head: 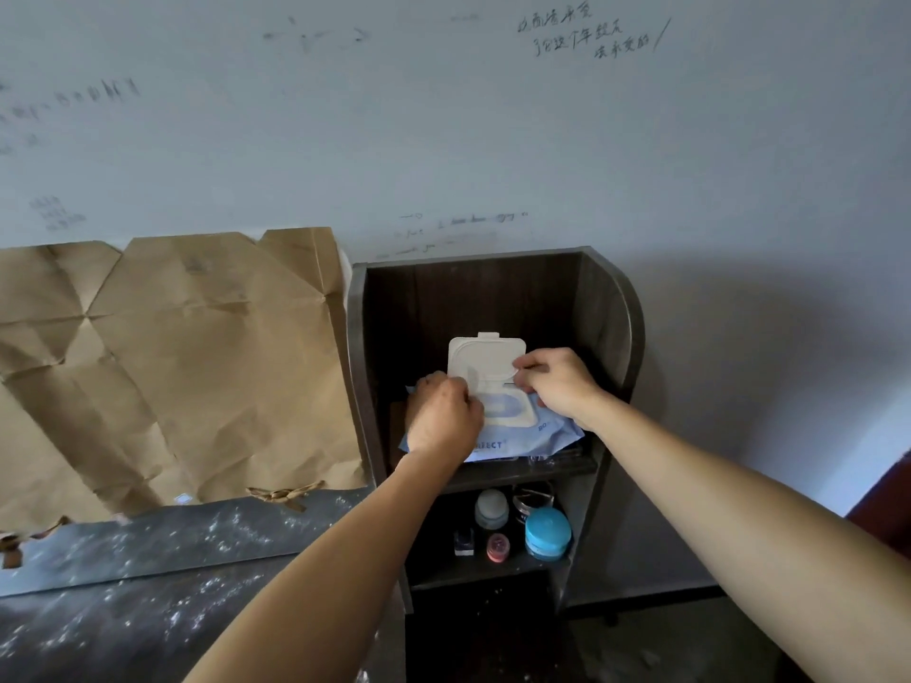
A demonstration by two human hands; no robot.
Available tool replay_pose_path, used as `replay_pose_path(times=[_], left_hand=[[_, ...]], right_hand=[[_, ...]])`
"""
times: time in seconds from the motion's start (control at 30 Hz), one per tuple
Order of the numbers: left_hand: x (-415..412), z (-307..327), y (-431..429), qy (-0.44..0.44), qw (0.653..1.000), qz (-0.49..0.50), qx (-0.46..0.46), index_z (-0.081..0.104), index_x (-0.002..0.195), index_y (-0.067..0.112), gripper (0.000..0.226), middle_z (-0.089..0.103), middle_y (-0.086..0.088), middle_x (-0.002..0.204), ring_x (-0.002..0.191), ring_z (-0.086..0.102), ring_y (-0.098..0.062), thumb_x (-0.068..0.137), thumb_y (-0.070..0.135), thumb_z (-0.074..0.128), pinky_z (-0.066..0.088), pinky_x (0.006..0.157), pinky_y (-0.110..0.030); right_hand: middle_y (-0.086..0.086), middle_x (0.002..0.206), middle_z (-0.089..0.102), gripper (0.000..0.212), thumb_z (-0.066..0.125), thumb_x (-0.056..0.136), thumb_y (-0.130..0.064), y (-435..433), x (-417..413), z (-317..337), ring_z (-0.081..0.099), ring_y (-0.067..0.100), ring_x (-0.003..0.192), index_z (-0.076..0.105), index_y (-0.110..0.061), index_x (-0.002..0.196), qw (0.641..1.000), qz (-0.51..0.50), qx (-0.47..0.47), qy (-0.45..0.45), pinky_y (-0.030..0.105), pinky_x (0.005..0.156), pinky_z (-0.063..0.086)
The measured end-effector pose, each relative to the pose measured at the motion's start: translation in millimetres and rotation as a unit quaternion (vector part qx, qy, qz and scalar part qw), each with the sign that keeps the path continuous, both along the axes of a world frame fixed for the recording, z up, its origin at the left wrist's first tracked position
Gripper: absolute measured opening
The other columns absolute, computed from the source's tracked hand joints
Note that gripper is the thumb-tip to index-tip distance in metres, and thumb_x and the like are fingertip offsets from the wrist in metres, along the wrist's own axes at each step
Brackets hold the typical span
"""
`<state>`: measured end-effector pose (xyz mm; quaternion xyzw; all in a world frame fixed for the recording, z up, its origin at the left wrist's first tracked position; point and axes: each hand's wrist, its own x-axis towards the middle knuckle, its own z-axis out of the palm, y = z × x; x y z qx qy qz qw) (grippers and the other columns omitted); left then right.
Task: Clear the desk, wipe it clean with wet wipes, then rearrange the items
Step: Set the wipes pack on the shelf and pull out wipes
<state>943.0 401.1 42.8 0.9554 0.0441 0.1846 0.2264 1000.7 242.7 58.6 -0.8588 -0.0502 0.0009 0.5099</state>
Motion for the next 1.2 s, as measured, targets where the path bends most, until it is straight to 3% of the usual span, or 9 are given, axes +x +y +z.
replay_pose_path(times=[0.07,0.17,0.33,0.53,0.73,0.87,0.93,1.03,1.2], left_hand=[[-1,-3,7,-0.003,0.996,-0.002,-0.084,0.055,0.069,0.005,0.022,0.059,-0.006,0.073,0.071,0.057,-0.024,0.085,0.020,0.053,0.038,0.055,-0.029],[-6,-7,11,-0.009,0.992,-0.008,-0.128,0.051,0.064,0.007,0.027,0.053,-0.003,0.063,0.059,0.050,-0.019,0.088,0.019,0.055,0.029,0.048,-0.025],[-11,-12,16,-0.028,0.990,-0.020,-0.138,0.053,0.069,0.012,0.021,0.052,0.002,0.069,0.062,0.046,-0.011,0.089,0.017,0.057,0.024,0.049,-0.013],[-12,-13,17,-0.033,0.990,-0.020,-0.132,0.057,0.071,0.009,0.020,0.053,0.000,0.072,0.067,0.048,-0.014,0.089,0.018,0.058,0.028,0.057,-0.023],[-12,-10,17,-0.027,0.987,-0.019,-0.160,0.053,0.068,0.012,0.023,0.051,0.004,0.062,0.055,0.045,-0.009,0.089,0.018,0.058,0.024,0.046,-0.014],[-13,-10,17,-0.017,0.985,-0.021,-0.172,0.052,0.066,0.014,0.025,0.047,0.010,0.056,0.051,0.044,-0.004,0.090,0.019,0.059,0.025,0.045,-0.013],[-13,-10,17,-0.013,0.984,-0.019,-0.178,0.054,0.067,0.013,0.024,0.048,0.009,0.056,0.052,0.045,-0.004,0.090,0.019,0.059,0.026,0.046,-0.016],[-13,-11,18,-0.009,0.982,-0.014,-0.188,0.055,0.068,0.013,0.023,0.050,0.008,0.057,0.052,0.046,-0.005,0.089,0.020,0.059,0.025,0.044,-0.013],[-15,-10,17,-0.007,0.981,-0.016,-0.193,0.053,0.069,0.018,0.023,0.048,0.013,0.058,0.053,0.046,-0.003,0.090,0.020,0.059,0.028,0.042,-0.012]], right_hand=[[-0.001,0.092,0.069,0.016,0.067,0.083,-0.007,-2,-1,-1,0.063,0.013,0.090,0.072,-0.011,0.098,0.997,0.036,-0.057,-0.045,0.026,0.083,0.051],[-0.007,0.090,0.072,0.009,0.072,0.080,-0.016,2,-3,0,0.064,0.010,0.087,0.075,-0.019,0.088,0.978,0.109,-0.163,-0.066,0.029,0.080,0.053],[-0.014,0.085,0.071,0.007,0.070,0.080,-0.027,12,-2,9,0.062,0.007,0.079,0.075,-0.026,0.084,0.924,0.178,-0.326,-0.088,0.032,0.073,0.055],[-0.011,0.090,0.059,0.011,0.058,0.087,-0.025,15,-7,11,0.056,0.013,0.083,0.069,-0.026,0.084,0.880,0.201,-0.404,-0.150,0.030,0.066,0.044],[-0.002,0.095,0.065,0.012,0.050,0.090,-0.022,10,-9,8,0.059,0.020,0.084,0.060,-0.026,0.085,0.914,0.176,-0.346,-0.115,0.041,0.075,0.053],[-0.003,0.093,0.066,0.009,0.053,0.091,-0.025,12,-13,5,0.061,0.018,0.082,0.061,-0.025,0.090,0.929,0.145,-0.312,-0.133,0.039,0.072,0.055],[-0.006,0.085,0.066,0.012,0.054,0.091,-0.029,14,-14,6,0.061,0.016,0.077,0.064,-0.026,0.084,0.936,0.136,-0.297,-0.131,0.034,0.066,0.053],[-0.002,0.061,0.059,0.032,0.059,0.088,-0.034,20,-12,9,0.057,0.018,0.060,0.060,-0.020,0.059,0.936,0.120,-0.317,-0.091,0.030,0.053,0.043],[-0.002,0.073,0.067,0.014,0.071,0.078,-0.031,29,-9,17,0.062,0.017,0.069,0.070,-0.020,0.069,0.918,0.113,-0.375,-0.057,0.028,0.057,0.048]])
